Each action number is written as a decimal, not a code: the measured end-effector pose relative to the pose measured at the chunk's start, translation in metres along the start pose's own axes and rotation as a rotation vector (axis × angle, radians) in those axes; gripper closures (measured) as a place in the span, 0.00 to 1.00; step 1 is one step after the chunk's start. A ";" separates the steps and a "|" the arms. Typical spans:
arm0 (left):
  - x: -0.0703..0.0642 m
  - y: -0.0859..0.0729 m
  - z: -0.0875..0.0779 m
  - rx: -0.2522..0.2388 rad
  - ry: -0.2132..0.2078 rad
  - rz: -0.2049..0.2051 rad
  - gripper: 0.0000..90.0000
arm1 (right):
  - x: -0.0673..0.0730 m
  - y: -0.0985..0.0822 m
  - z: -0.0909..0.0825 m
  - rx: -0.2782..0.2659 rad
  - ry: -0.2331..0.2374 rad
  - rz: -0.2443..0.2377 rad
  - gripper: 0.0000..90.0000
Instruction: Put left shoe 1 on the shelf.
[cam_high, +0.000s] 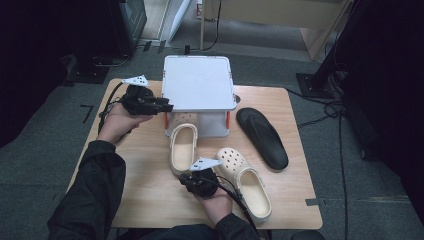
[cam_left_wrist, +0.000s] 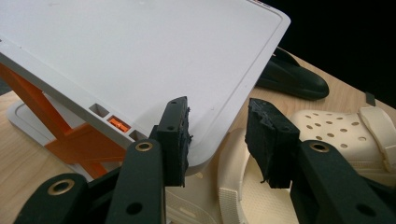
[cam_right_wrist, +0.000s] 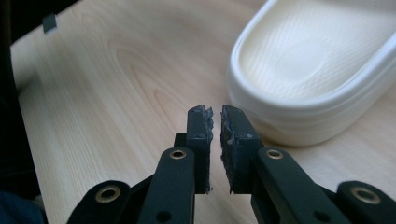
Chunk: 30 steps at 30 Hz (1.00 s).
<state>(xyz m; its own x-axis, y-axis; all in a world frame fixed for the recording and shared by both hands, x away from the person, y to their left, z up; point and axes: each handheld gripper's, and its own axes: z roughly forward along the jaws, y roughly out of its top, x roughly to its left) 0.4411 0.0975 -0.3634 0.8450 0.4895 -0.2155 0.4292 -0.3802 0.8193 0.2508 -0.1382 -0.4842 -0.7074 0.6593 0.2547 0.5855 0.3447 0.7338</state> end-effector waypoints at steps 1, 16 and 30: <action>0.000 0.000 0.000 0.000 0.001 0.000 0.66 | 0.000 -0.002 0.003 0.012 0.007 0.004 0.91; 0.000 0.000 0.000 0.004 0.001 -0.006 0.66 | -0.011 0.011 0.021 0.012 -0.039 0.002 0.94; 0.000 0.000 0.000 0.003 0.001 -0.008 0.66 | -0.034 0.039 0.034 -0.002 -0.096 0.002 0.94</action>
<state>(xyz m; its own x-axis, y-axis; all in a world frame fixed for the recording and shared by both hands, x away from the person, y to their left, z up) 0.4414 0.0978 -0.3630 0.8412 0.4933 -0.2215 0.4369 -0.3785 0.8160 0.3107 -0.1246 -0.4855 -0.6649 0.7212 0.1945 0.5859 0.3420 0.7347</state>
